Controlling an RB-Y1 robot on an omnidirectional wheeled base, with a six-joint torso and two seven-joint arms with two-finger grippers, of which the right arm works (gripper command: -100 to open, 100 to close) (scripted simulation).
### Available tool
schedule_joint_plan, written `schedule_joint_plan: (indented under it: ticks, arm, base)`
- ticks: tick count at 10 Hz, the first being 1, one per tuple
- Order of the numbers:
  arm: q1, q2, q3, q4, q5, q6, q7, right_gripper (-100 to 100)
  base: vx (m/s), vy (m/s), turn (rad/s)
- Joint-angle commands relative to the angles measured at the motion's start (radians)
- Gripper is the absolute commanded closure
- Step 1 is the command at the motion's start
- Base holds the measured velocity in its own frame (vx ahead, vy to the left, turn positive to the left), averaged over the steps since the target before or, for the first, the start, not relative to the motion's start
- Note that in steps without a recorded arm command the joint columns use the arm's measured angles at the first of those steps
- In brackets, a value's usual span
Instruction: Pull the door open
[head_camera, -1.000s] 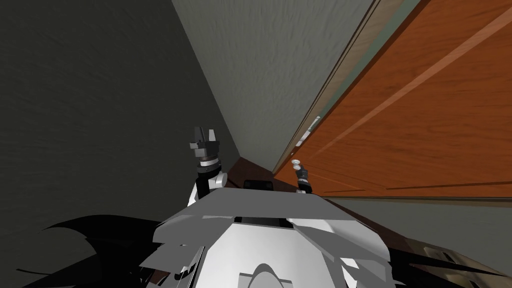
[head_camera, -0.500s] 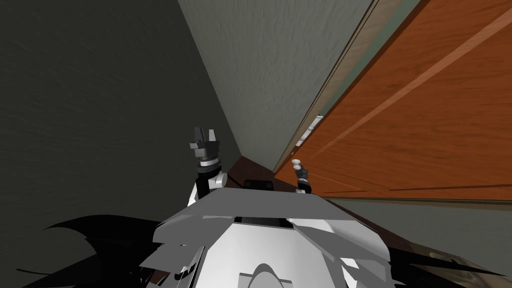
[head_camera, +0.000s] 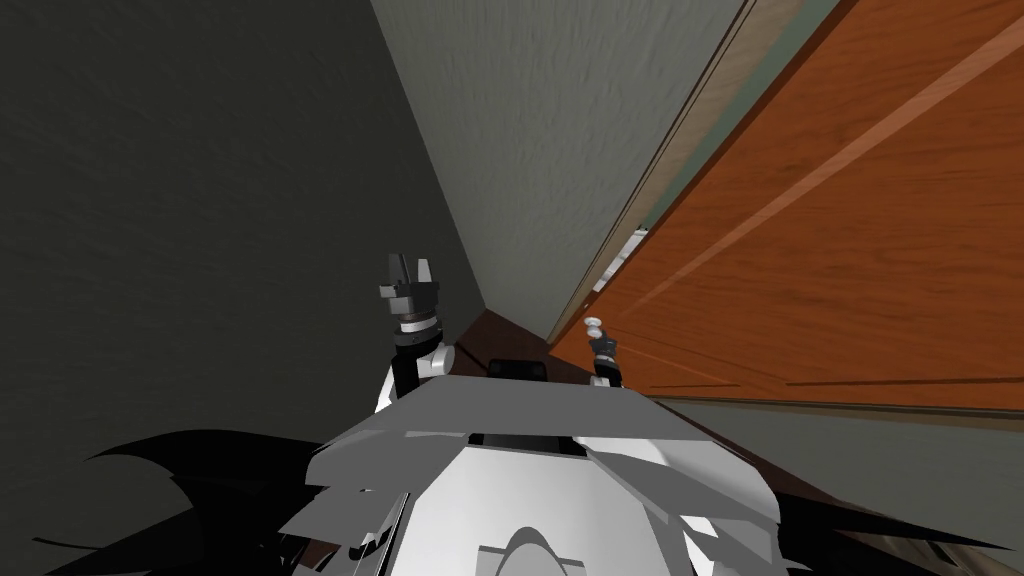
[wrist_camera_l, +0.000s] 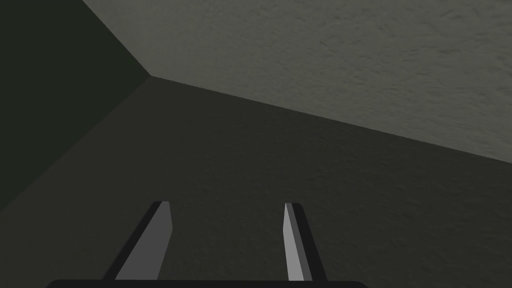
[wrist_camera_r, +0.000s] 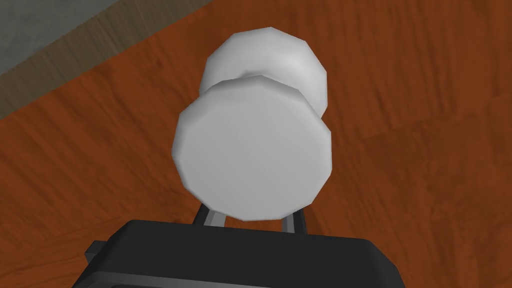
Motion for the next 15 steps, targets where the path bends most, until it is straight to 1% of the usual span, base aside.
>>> schedule_joint_plan:
  ticks: [1, 2, 3, 4, 5, 6, 7, 8, 11, 12, 13, 14, 15]
  arm:
    - [-0.012, 0.005, 0.002, -0.015, -0.01, 0.0, -0.05, 100]
    - [-0.012, 0.005, 0.002, -0.015, -0.01, 0.0, -0.053, 100]
    - [-0.018, 0.006, 0.001, -0.011, -0.019, 0.005, -0.094, 100]
    - [-0.024, 0.008, 0.0, -0.008, -0.028, 0.01, -0.118, 100]
    - [-0.024, 0.008, 0.0, -0.008, -0.028, 0.01, -0.135, 100]
    - [-0.031, 0.009, -0.001, -0.005, -0.037, 0.014, -0.168, 100]
    - [-0.031, 0.009, -0.001, -0.005, -0.037, 0.014, -0.177, 100]
    - [-0.037, 0.01, -0.002, -0.001, -0.046, 0.019, -0.216, 100]
    - [-0.048, 0.013, -0.003, 0.005, -0.062, 0.028, -0.289, 100]
    - [-0.048, 0.013, -0.003, 0.005, -0.062, 0.028, -0.3, 100]
    - [-0.054, 0.014, -0.004, 0.008, -0.071, 0.032, -0.335, 100]
    - [-0.046, 0.023, 0.0, 0.025, -0.076, 0.046, -0.349, -100]
    - [-0.052, 0.034, 0.001, 0.019, -0.084, 0.051, -0.378, -100]
  base:
    - [-0.072, -0.002, 0.071]
    - [-0.054, -0.011, 0.058]
    - [-0.048, -0.024, 0.057]
    - [-0.092, -0.021, 0.116]
    - [-0.079, -0.007, 0.073]
    - [-0.07, -0.001, 0.078]
    - [-0.047, -0.005, 0.037]
    - [-0.058, -0.008, 0.085]
    - [-0.066, -0.017, 0.07]
    - [-0.051, -0.001, 0.044]
    - [-0.053, -0.001, 0.094]
    - [-0.074, -0.014, -0.001]
    - [-0.116, 0.005, 0.015]
